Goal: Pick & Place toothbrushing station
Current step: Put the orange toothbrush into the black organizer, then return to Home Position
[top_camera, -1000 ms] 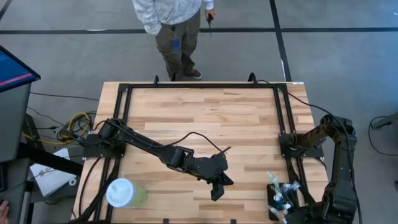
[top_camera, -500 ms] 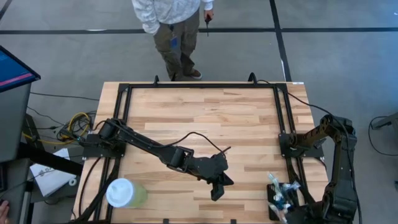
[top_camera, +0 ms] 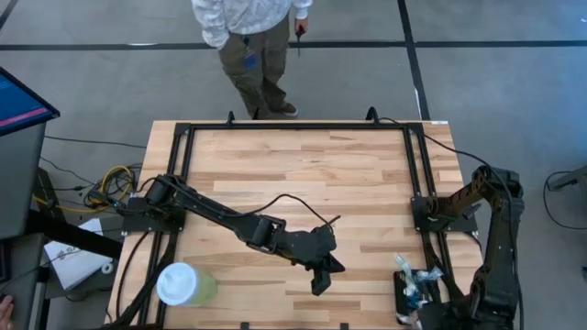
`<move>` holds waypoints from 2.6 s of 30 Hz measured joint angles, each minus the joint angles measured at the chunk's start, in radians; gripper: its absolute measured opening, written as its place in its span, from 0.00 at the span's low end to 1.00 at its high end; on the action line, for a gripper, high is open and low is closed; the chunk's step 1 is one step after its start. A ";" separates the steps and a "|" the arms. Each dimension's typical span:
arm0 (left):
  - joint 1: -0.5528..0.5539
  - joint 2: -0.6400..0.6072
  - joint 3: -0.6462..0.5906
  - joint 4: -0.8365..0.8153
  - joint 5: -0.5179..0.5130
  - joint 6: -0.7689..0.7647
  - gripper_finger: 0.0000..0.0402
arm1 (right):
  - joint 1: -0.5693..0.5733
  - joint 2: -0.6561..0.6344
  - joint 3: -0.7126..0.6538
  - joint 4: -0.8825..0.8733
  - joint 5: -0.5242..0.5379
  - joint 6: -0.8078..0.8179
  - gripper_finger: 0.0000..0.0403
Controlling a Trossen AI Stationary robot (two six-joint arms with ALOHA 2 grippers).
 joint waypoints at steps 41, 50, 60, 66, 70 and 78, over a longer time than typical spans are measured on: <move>0.013 0.000 0.000 -0.001 0.000 0.001 0.00 | -0.031 -0.130 0.129 -0.169 -0.005 0.008 0.24; 0.013 0.000 0.000 -0.001 0.000 0.001 0.00 | -0.060 -0.169 0.129 -0.050 -0.006 0.072 0.02; 0.013 0.000 0.000 -0.004 0.000 0.001 0.00 | -0.059 -0.166 0.126 -0.028 -0.046 0.248 0.00; 0.013 0.000 0.000 -0.005 0.000 0.001 0.00 | -0.059 -0.165 0.126 -0.083 -0.060 0.307 0.00; 0.013 0.000 0.000 -0.005 0.000 0.001 0.00 | -0.059 -0.166 0.096 -0.071 -0.079 0.311 0.00; 0.008 0.000 0.000 -0.005 -0.001 0.000 0.00 | -0.061 -0.164 -0.021 0.107 -0.142 0.291 0.00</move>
